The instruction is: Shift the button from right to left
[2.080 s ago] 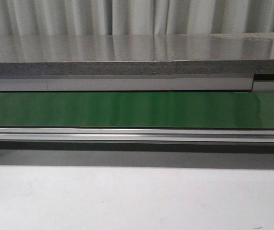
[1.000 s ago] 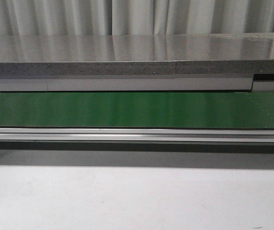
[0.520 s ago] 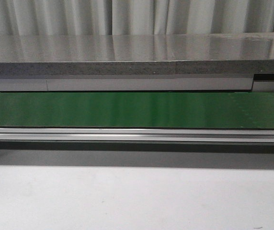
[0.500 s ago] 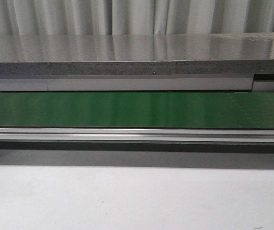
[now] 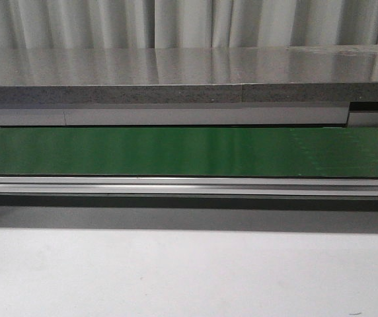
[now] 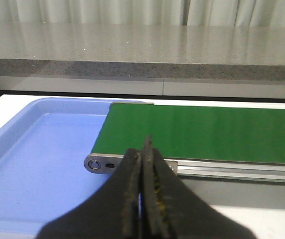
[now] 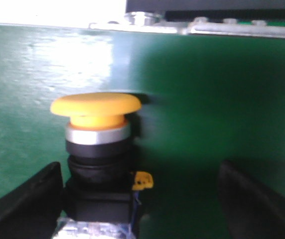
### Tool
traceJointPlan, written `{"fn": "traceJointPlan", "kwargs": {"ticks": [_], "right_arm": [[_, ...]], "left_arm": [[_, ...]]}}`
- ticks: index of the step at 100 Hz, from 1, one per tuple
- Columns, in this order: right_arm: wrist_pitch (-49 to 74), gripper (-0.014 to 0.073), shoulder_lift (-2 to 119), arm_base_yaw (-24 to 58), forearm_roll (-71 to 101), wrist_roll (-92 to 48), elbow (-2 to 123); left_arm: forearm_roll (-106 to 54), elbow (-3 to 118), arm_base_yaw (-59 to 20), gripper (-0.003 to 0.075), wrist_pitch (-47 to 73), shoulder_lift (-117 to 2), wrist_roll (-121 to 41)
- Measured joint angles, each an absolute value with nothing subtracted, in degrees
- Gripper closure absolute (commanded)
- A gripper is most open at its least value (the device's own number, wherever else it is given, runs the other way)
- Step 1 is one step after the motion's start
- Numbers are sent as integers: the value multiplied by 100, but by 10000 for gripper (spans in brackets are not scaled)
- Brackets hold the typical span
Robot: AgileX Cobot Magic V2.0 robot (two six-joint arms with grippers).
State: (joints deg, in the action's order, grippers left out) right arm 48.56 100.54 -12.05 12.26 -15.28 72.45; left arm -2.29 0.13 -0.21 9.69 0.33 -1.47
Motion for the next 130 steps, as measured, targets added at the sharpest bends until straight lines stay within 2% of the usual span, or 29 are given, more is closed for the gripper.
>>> {"fn": "traceJointPlan", "kwargs": {"ticks": [23, 30, 35, 39, 47, 57, 79, 114, 130], "right_arm": [[4966, -41, 9335, -1205, 1186, -1528, 7234], [5061, -10, 9021, -1205, 1186, -1528, 7234], [5148, 65, 8799, -1205, 1178, -1528, 7234], [5213, 164, 8619, -1205, 1136, -1528, 7234], [5354, 406, 8316, -1205, 1013, -1528, 7167], [5420, 664, 7897, -1205, 868, -1528, 6928], [4786, 661, 6763, -1215, 819, -1528, 5790], [2553, 661, 4455, -1215, 864, -1443, 3254], [1713, 661, 3399, -966, 888, -1282, 2404]], "left_arm": [[-229, 13, -21, 740, 969, 33, -147], [-229, 13, -21, 740, 969, 33, -147], [-229, 13, -21, 741, 969, 33, -147], [-229, 13, -21, 741, 969, 33, -147], [-229, 13, -21, 741, 969, 33, -147], [-229, 13, -21, 740, 969, 33, -147], [-229, 13, -21, 740, 969, 33, -147], [-229, 13, -21, 741, 969, 33, -147], [-229, 13, -21, 741, 969, 33, -147]]}}
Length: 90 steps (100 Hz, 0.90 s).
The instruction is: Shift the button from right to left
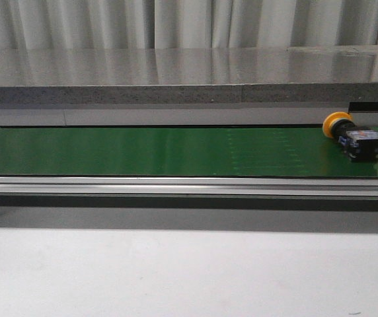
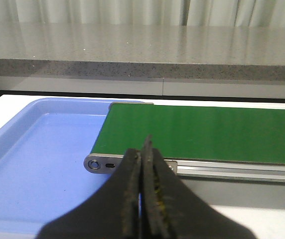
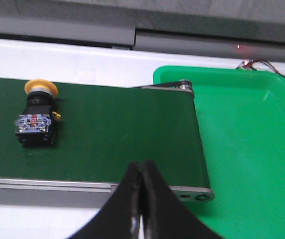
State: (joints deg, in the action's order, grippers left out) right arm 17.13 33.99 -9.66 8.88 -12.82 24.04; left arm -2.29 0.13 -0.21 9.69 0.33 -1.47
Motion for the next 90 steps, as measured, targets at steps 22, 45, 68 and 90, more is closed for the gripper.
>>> {"fn": "traceJointPlan", "kwargs": {"ticks": [22, 45, 68, 90], "right_arm": [[1320, 661, 2721, -280, 878, -1163, 1834], [556, 661, 2268, -59, 878, -1131, 1373], [304, 661, 2246, -59, 878, -1122, 1298], [226, 661, 2246, -59, 878, -1122, 1287]], "left_arm": [[-229, 13, -21, 741, 969, 33, -147], [-229, 13, -21, 741, 969, 33, -147], [-229, 13, -21, 741, 969, 33, -147], [-229, 13, -21, 741, 969, 33, -147]]}}
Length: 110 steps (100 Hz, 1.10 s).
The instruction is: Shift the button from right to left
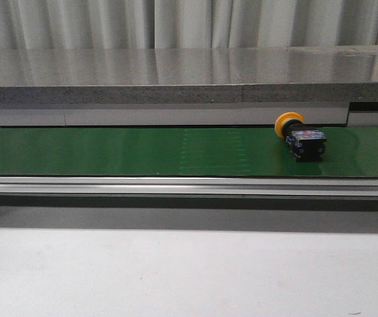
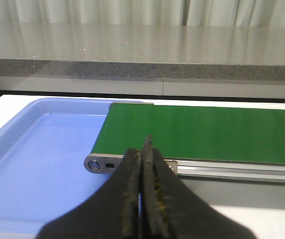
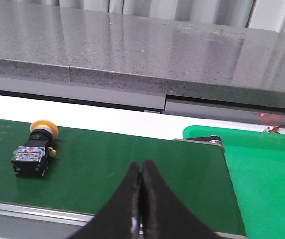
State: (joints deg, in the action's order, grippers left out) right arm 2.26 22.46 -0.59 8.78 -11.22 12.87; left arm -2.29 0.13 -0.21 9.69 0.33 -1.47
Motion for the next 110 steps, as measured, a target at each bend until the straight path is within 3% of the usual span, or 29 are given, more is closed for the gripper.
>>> {"fn": "traceJointPlan", "kwargs": {"ticks": [43, 79, 95, 110], "right_arm": [[226, 661, 2246, -59, 878, -1122, 1287], [226, 661, 2246, -59, 878, -1122, 1287], [226, 661, 2246, -59, 878, -1122, 1287], [216, 661, 2246, -59, 878, -1122, 1287]], "left_arm": [[-67, 13, -21, 741, 889, 33, -218], [-38, 13, -21, 741, -693, 33, -256], [0, 493, -21, 741, 520, -20, -276], [0, 1547, -21, 741, 1169, -818, -276]]}}
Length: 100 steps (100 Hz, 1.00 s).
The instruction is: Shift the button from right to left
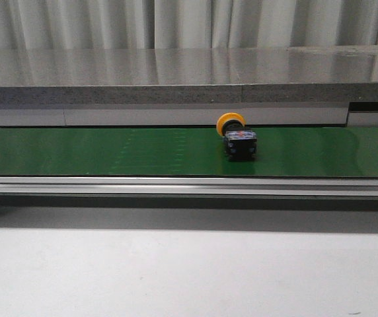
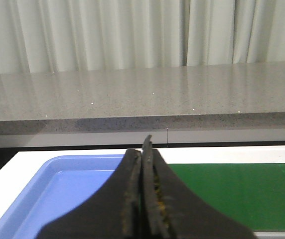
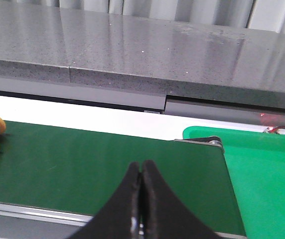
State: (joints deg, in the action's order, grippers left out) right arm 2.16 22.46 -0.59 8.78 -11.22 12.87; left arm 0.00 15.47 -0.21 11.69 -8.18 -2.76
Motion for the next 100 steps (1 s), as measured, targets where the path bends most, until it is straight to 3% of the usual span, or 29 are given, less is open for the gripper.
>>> {"fn": "traceJointPlan", "kwargs": {"ticks": [25, 33, 43, 54, 61, 79, 100], "right_arm": [[215, 661, 2246, -59, 878, -1122, 1287], [215, 661, 2246, -59, 878, -1122, 1287], [205, 661, 2246, -59, 878, -1122, 1287], [205, 661, 2246, -59, 878, -1122, 1287], [205, 661, 2246, -59, 878, -1122, 1287], [205, 661, 2241, -59, 878, -1122, 1287], [205, 661, 2241, -59, 878, -1122, 1287]], "left_arm": [[-616, 3193, -21, 739, 2312, -2945, -276], [-682, 3644, -21, 697, 2605, -3644, -280], [-739, 4087, -21, 501, 2833, -4445, -280], [-879, 4489, -34, 125, 2885, -5198, -290], [-935, 4739, -140, -1, 2874, -5622, -290], [-985, 5439, -744, 96, 2913, -6743, -290], [-1204, 6433, -1505, 104, 3430, -8013, -290]]}}
